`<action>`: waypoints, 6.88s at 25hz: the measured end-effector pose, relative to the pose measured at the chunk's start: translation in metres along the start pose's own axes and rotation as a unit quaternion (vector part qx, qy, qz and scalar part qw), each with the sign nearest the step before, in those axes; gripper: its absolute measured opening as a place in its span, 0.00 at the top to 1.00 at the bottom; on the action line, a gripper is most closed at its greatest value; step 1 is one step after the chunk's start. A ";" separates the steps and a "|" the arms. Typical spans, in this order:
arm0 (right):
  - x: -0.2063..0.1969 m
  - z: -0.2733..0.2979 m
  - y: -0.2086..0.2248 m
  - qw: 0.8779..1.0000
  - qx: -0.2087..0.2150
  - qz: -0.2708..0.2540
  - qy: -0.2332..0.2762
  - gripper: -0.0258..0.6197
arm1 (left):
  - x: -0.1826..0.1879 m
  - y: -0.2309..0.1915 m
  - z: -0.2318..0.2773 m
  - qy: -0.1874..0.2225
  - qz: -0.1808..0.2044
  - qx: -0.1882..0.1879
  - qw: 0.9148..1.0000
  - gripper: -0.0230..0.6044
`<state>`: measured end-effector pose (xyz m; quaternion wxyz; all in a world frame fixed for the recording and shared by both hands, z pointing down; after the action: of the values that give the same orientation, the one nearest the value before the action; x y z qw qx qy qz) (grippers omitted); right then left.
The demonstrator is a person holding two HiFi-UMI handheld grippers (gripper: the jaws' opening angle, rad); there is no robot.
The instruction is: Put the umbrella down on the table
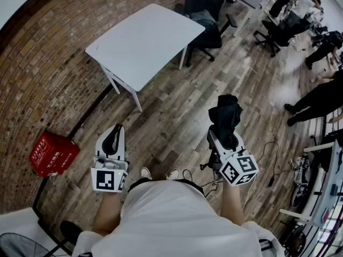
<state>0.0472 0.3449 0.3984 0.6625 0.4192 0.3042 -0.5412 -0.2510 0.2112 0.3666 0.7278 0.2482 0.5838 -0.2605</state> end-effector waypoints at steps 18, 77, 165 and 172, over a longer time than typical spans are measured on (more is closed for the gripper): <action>-0.004 -0.009 0.013 0.999 0.035 0.032 0.016 0.58 | 0.000 0.020 -0.003 -0.008 0.006 0.009 1.000 0.89; 0.193 0.348 0.167 0.994 0.071 -0.030 -0.078 0.58 | 0.048 -0.109 0.371 -0.034 -0.034 0.036 0.998 0.89; 0.096 0.763 0.177 0.918 0.036 -0.090 -0.385 0.49 | -0.001 -0.127 0.316 -0.136 -0.095 0.188 0.968 0.89; 0.092 0.761 0.167 0.908 0.057 -0.110 -0.401 0.37 | -0.002 -0.126 0.314 -0.136 -0.094 0.184 0.969 0.89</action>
<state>0.1918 -0.3601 0.7101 0.6397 0.1674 0.0258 -0.7498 -0.1090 -0.0910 0.4224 0.7141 0.2848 0.4421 -0.4620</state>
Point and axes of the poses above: the fingertips, and each gripper's own axes: z forward along the fingers, y to its right, x out of its top, the point moved 2 cm from there along -z, backward along the fingers, and after that the axes turned 12 degrees about -y, right-handed, at the moved point
